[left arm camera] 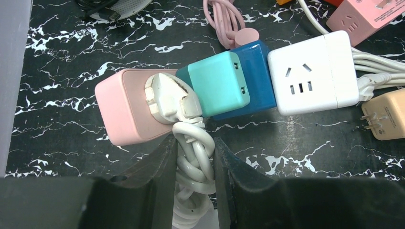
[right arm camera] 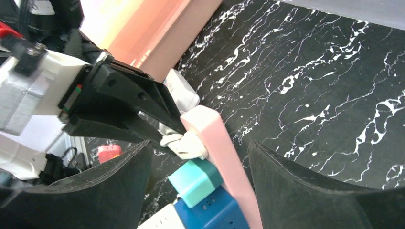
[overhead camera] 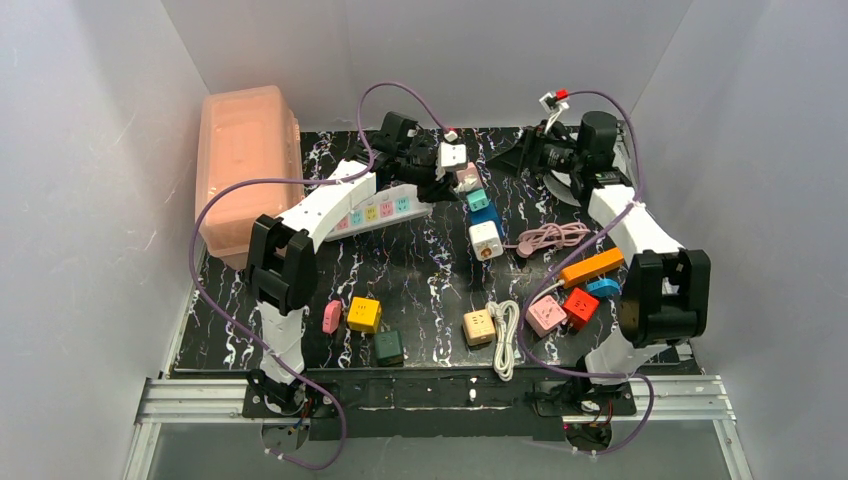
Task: Pull the plug off the socket
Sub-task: Remove the plug from the socket.
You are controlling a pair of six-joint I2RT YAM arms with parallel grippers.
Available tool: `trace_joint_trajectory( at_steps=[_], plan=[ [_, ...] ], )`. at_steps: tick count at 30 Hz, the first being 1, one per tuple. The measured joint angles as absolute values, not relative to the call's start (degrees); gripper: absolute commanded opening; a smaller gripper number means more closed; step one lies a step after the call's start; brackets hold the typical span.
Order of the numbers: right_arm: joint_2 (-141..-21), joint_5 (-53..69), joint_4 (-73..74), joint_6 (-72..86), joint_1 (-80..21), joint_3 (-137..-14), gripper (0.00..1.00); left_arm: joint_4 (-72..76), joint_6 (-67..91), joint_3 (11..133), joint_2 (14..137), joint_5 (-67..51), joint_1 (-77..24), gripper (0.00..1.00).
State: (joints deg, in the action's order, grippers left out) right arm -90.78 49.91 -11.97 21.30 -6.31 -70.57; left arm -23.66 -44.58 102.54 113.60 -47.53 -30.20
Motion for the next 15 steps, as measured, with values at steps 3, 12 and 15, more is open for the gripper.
trace_joint_trajectory(
  at_steps=[3, 12, 15],
  plan=[
    [-93.95, 51.16, -10.85, 17.85, -7.57, -73.28, 0.77, -23.92, -44.58, 102.54, 113.60, -47.75, -30.35, 0.00],
    [-98.76, 52.66, -5.91, 8.43, -13.65, -78.32, 0.68, -24.84, -45.01, 102.15, 113.36, -48.12, -30.52, 0.00],
    [-100.68, 53.21, -5.91, 7.62, -14.04, -80.12, 0.64, -24.93, -45.50, 101.78, 113.10, -48.12, -30.52, 0.00]
  ],
)
